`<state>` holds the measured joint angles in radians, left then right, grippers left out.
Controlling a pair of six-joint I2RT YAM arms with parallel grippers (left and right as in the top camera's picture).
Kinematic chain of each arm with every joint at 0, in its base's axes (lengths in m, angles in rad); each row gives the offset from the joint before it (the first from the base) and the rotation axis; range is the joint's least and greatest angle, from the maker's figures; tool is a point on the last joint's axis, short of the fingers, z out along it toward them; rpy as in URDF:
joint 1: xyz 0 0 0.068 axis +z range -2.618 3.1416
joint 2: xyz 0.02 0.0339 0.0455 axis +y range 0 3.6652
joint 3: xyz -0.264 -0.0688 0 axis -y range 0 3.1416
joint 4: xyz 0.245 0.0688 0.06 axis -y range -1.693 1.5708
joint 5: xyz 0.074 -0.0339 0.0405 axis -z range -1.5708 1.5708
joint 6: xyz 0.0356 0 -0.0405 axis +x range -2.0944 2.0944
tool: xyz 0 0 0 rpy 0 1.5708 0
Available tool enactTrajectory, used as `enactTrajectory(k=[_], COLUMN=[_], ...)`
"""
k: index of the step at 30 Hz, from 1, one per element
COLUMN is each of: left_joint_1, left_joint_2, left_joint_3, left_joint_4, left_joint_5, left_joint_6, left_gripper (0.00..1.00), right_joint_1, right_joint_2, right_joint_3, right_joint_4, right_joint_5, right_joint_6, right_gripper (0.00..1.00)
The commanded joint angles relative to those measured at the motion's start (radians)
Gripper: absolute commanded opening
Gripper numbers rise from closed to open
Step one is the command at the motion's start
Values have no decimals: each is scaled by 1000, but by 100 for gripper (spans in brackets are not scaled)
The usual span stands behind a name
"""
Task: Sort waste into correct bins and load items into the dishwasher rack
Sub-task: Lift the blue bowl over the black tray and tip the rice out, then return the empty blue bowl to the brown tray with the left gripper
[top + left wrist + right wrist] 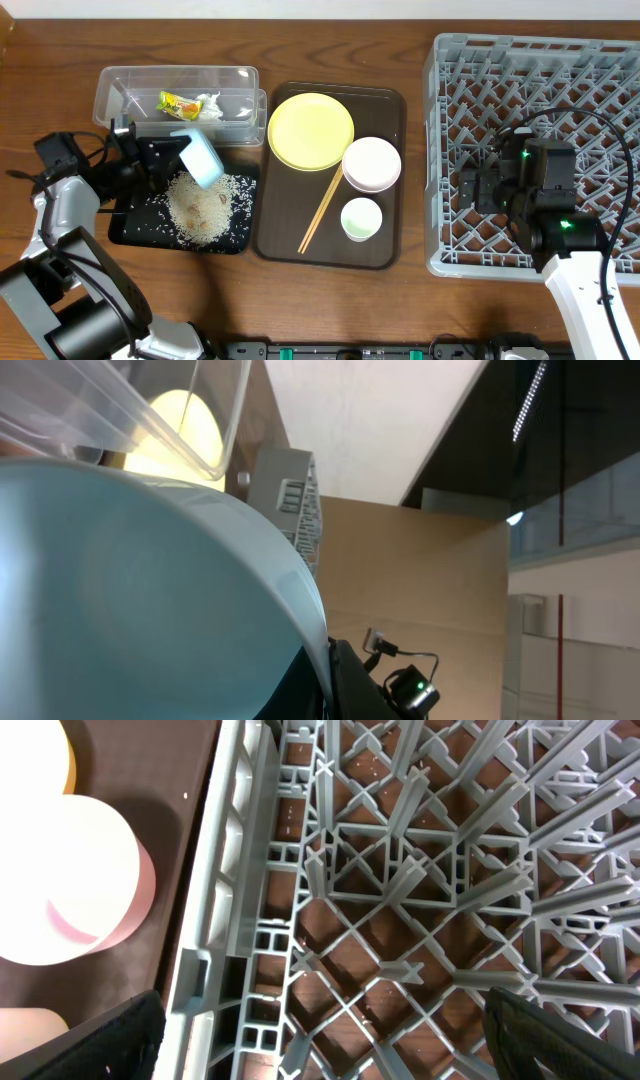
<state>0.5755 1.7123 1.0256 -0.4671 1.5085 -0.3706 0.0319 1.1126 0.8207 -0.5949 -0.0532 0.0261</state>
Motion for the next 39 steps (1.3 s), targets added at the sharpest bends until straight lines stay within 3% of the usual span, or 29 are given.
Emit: enactTrajectory(k=[1, 8, 13, 22, 33, 36, 39], left_joint_1=[7, -25, -106, -452, -894, -955, -982], left_joint_2=[4, -5, -54, -176, -169, -153, -135], left_joint_3=[1, 1, 1, 1, 1, 1, 1], left_joint_4=[0, 3, 18, 27, -37, -37, -36], left_joint_5=[10, 34, -77, -492, -1245, -1368, -1381], left_joint_6=[-34, -2, -1, 34, 124, 124, 123], left_gripper=[6, 6, 6, 6, 6, 6, 6], right_joint_1=[-1, -1, -1, -1, -1, -1, -1], right_joint_2=[5, 5, 5, 5, 5, 5, 5], right_joint_3=[17, 17, 17, 17, 17, 17, 17], right_joint_4=[0, 1, 1, 1, 2, 4, 3], right_joint_5=[-6, -4, -4, -3, -4, -3, -4], right_joint_6=[14, 14, 14, 14, 14, 14, 14], right_gripper=[99, 99, 99, 99, 99, 99, 99])
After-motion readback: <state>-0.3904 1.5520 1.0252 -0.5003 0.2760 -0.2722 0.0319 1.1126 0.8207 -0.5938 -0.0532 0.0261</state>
